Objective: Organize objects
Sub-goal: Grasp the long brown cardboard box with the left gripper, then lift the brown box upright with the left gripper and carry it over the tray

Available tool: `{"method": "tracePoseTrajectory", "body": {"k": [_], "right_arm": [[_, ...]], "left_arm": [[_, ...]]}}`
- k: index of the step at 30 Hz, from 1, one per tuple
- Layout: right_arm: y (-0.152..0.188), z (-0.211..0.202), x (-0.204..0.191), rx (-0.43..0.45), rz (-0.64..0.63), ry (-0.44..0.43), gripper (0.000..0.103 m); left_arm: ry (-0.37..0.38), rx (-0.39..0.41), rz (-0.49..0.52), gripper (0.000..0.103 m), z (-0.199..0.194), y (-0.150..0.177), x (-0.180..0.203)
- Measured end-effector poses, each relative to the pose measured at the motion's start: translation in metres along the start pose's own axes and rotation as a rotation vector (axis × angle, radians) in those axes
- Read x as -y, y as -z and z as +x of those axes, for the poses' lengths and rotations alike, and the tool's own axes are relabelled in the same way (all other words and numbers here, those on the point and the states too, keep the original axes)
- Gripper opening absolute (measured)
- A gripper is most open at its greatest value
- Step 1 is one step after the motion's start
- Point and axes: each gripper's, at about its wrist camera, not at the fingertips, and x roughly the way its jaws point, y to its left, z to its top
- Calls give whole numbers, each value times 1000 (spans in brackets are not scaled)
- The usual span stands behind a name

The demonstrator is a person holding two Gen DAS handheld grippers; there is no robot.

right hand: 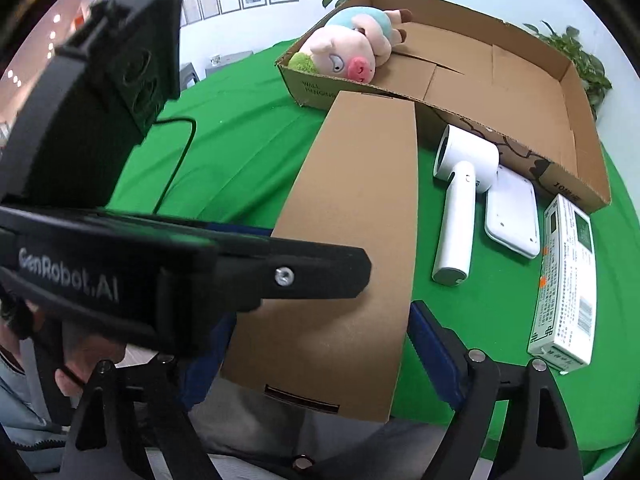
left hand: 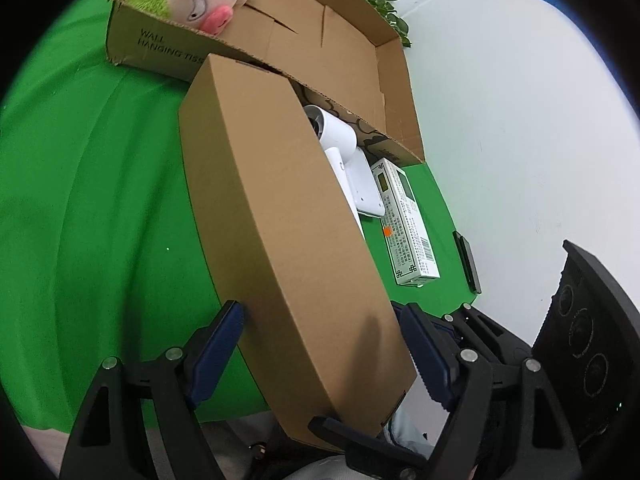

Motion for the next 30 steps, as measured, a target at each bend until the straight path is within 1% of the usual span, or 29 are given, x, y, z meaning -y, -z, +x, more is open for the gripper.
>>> {"method": "tracePoseTrajectory", "body": {"k": [3, 6, 10, 14, 16, 20, 22, 25, 30], "right_arm": [[0, -4, 12, 8, 72, -70, 83], [0, -7, 24, 11, 136, -141, 83], [2, -10, 32, 16, 176, -192, 83], [2, -14, 35, 18, 178, -203, 83], [3, -14, 37, 14, 180, -209, 83], [5, -19, 32, 11, 192, -267, 83], [5, -21, 30, 12, 179, -275, 83], [5, -22, 27, 7, 169, -268, 83], [8, -31, 21, 30, 151, -248, 82]], "left_arm": [[-13, 4, -15, 80, 0, 0, -2], [-1, 20, -50, 80, -3, -1, -7], [15, 33, -74, 80, -7, -3, -8], [26, 28, -93, 80, -7, -5, -8], [12, 20, -99, 80, -4, -6, -10], [11, -20, -129, 80, 4, -3, -16], [17, -32, -136, 80, 9, -1, -17], [-10, -26, -127, 79, 11, 0, -13], [-20, 10, -112, 77, 3, -2, -6]]}}
